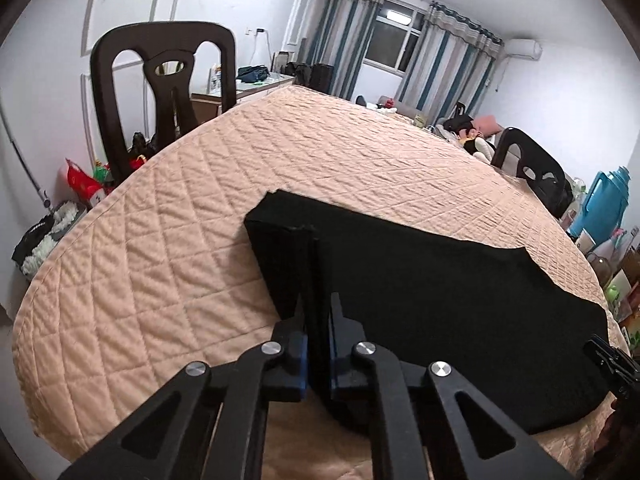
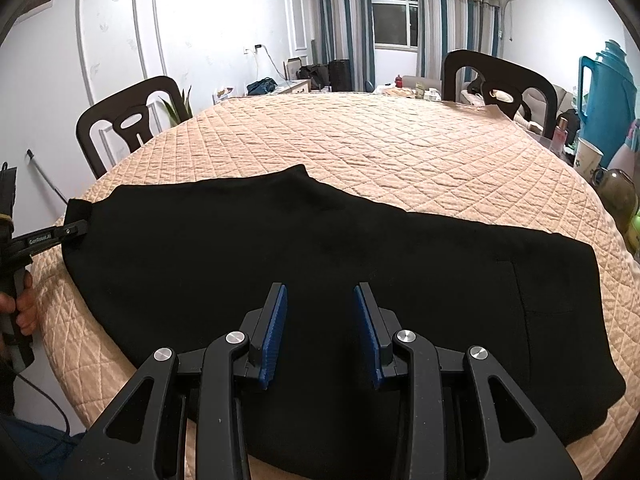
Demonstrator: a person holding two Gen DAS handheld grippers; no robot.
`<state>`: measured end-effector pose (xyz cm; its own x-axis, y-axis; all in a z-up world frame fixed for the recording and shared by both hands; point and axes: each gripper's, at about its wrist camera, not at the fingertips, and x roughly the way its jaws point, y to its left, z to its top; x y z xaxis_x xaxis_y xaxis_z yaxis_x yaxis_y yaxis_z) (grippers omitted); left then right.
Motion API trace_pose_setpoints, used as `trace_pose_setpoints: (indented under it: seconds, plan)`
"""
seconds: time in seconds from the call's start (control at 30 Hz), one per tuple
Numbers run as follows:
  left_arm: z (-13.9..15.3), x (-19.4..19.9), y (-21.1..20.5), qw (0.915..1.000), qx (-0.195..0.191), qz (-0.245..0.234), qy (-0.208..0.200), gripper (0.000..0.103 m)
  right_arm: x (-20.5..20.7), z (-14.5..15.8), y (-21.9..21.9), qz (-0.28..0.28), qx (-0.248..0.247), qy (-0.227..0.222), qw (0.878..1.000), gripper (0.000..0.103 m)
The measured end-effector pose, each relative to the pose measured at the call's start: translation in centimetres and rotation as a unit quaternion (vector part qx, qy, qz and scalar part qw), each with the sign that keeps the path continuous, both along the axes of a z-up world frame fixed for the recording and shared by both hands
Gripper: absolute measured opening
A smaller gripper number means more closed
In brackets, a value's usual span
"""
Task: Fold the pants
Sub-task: 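Grasp the pants edge with the left gripper while the right gripper grasps the opposite edge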
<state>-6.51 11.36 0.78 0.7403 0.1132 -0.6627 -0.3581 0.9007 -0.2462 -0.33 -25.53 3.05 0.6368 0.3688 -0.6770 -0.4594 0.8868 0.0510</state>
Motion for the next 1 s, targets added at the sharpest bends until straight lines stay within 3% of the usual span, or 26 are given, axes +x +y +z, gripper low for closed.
trace_pose_setpoints:
  seconds: [0.17, 0.33, 0.5, 0.73, 1.0]
  plan:
    - [0.5, 0.8, -0.8, 0.9998, -0.011, -0.017, -0.003, 0.008, -0.2, 0.0, -0.4, -0.004, 0.005, -0.001, 1.0, 0.036]
    - [1.6, 1.6, -1.0, 0.9968, -0.061, -0.042, -0.028, 0.008, -0.2, 0.1, -0.9, -0.012, 0.011, -0.002, 1.0, 0.036]
    - [4.0, 3.2, -3.9, 0.9886, -0.078, -0.11, -0.067, 0.007, -0.4, 0.4, -1.3, -0.02, 0.022, -0.005, 1.0, 0.036]
    - [4.1, 5.8, -12.3, 0.9629, -0.095, -0.244, -0.066, 0.007, -0.8, 0.8, -2.9, -0.039, 0.044, -0.003, 0.998, 0.036]
    - [0.4, 6.1, -19.3, 0.9243, -0.13, -0.359, 0.012, 0.007, -1.1, 0.2, -5.3, -0.054, 0.102, 0.036, 0.993, 0.036]
